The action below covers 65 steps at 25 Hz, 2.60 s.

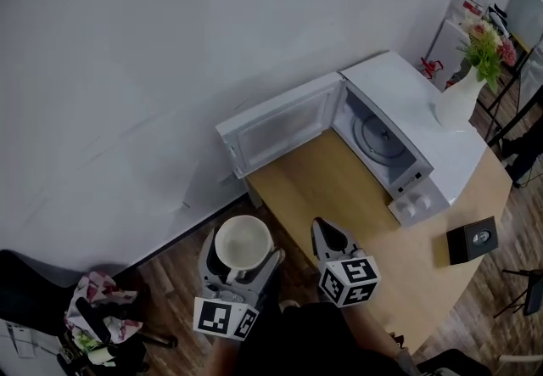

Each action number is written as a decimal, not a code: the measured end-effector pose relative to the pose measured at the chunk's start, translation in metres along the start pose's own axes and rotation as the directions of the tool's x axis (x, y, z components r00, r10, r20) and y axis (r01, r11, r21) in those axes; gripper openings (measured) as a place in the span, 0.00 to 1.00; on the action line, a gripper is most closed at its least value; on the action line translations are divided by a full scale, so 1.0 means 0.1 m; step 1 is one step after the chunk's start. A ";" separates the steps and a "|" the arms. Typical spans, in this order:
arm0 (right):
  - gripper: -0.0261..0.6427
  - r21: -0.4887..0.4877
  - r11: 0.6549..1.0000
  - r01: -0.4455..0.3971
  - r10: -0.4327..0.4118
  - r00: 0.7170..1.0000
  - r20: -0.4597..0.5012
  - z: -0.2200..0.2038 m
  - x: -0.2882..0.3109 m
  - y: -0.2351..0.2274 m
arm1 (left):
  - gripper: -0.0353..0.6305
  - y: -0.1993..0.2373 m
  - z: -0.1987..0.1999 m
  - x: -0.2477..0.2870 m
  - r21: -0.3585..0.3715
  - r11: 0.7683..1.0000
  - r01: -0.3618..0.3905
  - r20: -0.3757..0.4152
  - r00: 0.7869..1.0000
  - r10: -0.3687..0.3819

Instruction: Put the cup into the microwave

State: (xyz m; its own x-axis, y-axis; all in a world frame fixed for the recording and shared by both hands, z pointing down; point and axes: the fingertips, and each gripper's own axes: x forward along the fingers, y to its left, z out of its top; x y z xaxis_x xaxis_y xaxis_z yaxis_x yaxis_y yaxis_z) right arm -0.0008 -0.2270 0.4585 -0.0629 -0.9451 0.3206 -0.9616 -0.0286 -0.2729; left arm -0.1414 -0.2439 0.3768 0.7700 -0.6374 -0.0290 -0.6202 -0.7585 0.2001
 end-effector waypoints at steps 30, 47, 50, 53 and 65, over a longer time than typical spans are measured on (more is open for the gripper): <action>0.03 0.198 0.852 0.485 -0.502 0.864 0.040 0.43 0.24 -1.13 | 0.77 -0.21 -0.22 1.84 -0.066 0.840 0.539 -0.160 0.825 -0.542; 0.03 0.306 0.698 0.647 -0.691 0.720 0.055 0.38 0.08 -1.20 | 0.77 -0.40 -0.43 2.15 -0.117 0.669 0.734 -0.200 0.642 -0.740; 0.03 0.330 0.662 0.673 -0.725 0.687 0.052 0.35 0.01 -1.22 | 0.77 -0.47 -0.46 2.20 -0.128 0.633 0.763 -0.202 0.605 -0.770; 0.03 0.350 0.627 0.696 -0.753 0.656 0.044 0.29 -0.08 -1.25 | 0.77 -0.54 -0.51 2.23 -0.138 0.603 0.785 -0.207 0.573 -0.793; 0.03 0.374 0.565 0.736 -0.793 0.609 0.000 0.18 -0.26 -1.48 | 0.77 -0.89 -0.72 2.47 -0.174 0.554 0.814 -0.218 0.517 -0.828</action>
State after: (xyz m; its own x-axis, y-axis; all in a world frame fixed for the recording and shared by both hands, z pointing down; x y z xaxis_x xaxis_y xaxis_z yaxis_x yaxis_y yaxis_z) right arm 0.1475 -0.2035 0.4743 0.7246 -0.5530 0.4113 -0.4896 -0.8331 -0.2575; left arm 0.1143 -0.3240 0.4226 0.9441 0.3280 0.0326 0.3091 -0.9154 0.2580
